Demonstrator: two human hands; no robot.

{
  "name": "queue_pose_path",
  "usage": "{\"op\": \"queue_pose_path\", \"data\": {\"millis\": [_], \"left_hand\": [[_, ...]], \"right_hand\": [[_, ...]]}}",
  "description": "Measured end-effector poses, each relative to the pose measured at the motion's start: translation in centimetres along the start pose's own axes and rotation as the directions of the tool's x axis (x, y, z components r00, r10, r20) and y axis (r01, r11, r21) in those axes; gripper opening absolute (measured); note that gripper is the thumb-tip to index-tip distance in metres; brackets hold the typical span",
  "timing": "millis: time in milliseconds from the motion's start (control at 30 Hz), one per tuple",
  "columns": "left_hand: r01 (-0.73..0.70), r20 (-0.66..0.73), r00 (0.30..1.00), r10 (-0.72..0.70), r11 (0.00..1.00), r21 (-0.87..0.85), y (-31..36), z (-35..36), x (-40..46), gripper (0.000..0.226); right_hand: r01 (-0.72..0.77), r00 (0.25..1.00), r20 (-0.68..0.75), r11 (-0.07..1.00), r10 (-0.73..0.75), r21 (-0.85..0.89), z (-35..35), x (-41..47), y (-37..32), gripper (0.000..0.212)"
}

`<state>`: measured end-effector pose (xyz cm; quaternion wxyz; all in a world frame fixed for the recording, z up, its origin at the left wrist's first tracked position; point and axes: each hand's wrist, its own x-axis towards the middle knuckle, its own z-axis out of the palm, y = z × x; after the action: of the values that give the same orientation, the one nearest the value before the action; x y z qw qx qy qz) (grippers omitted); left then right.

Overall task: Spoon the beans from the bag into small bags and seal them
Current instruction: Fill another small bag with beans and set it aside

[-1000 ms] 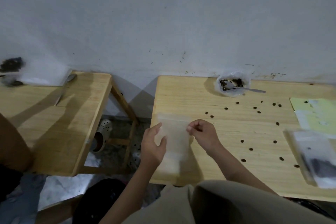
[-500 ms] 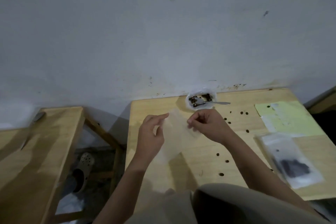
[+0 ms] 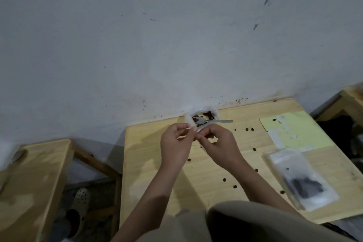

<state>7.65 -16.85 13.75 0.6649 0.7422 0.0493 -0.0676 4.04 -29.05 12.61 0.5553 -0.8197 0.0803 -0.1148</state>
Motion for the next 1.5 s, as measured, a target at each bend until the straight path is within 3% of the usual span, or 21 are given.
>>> {"op": "queue_pose_path", "data": {"millis": [133, 267, 467, 567, 767, 1200, 1500], "left_hand": [[0.036, 0.047, 0.998, -0.031, 0.993, -0.111, 0.2, -0.3, 0.2, 0.011], [0.028, 0.04, 0.999, -0.024, 0.994, -0.107, 0.3, -0.5, -0.2, 0.008], [-0.021, -0.058, 0.998, 0.018, 0.999, -0.039, 0.1, -0.3, -0.5, 0.017], [-0.082, -0.077, 0.994, 0.083, 0.997, 0.014, 0.4, -0.3, -1.1, 0.027], [-0.125, -0.09, 0.987, 0.134, 0.987, 0.105, -0.3, -0.9, -1.0, 0.027], [-0.059, -0.136, 0.988, 0.067, 0.996, 0.066, 0.2, -0.8, -1.6, 0.014], [-0.119, -0.1, 0.982, 0.159, 0.937, 0.328, 0.3, -0.6, -1.3, 0.012]], "right_hand": [[-0.073, 0.996, 0.07, 0.987, 0.063, 0.141, -0.5, 0.7, 0.3, 0.006], [-0.16, 0.983, 0.131, 0.951, 0.129, 0.264, -0.9, 0.9, 0.3, 0.006], [-0.116, 0.991, 0.07, 0.99, 0.11, 0.083, -0.9, 1.0, 0.3, 0.014], [0.016, 1.0, -0.002, 0.995, -0.016, -0.094, -0.4, 0.5, -0.2, 0.013], [0.091, 0.982, 0.184, 0.963, -0.044, -0.254, -0.8, 0.3, -1.1, 0.009], [0.134, 0.99, 0.071, 0.95, -0.119, -0.282, 0.0, 0.0, -0.3, 0.004], [0.075, 0.993, -0.065, 0.941, -0.102, -0.33, 0.9, 0.1, -0.3, 0.012]]}}
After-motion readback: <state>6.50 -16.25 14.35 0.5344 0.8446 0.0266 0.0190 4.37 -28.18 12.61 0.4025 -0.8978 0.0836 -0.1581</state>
